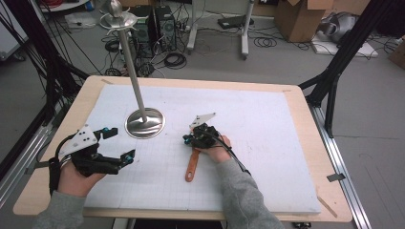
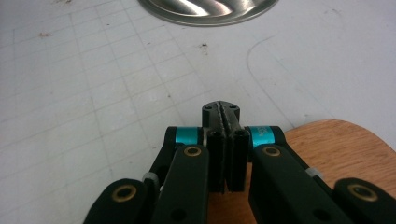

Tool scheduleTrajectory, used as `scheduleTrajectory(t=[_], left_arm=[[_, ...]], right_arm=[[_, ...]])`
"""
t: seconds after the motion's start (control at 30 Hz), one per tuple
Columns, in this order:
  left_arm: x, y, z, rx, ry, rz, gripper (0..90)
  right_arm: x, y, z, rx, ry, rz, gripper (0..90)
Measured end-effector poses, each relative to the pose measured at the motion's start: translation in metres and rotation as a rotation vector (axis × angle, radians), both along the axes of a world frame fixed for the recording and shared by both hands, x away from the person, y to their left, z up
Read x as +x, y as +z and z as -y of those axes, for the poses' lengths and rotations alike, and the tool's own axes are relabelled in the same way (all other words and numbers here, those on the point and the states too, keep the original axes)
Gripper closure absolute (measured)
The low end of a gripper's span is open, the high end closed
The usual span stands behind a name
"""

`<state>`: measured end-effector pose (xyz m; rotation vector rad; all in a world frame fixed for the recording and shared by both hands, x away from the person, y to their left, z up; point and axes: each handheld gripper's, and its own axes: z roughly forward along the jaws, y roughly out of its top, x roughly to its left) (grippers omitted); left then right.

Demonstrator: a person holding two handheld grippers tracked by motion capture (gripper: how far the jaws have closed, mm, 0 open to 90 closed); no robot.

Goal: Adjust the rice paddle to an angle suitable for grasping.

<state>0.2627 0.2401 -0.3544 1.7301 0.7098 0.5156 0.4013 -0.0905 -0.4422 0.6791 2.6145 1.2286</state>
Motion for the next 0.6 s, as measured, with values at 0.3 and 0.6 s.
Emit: scheduleTrajectory(t=[0.3, 0.6], left_arm=[[0.0, 0.0, -0.008, -0.016, 0.021, -0.002, 4.0], [0.001, -0.002, -0.009, -0.014, 0.024, -0.01, 4.0]], right_arm=[[0.005, -0.001, -0.012, -0.045, -0.01, 0.026, 89.1], [0.015, -0.002, -0.01, -0.048, -0.049, 0.025, 89.1]])
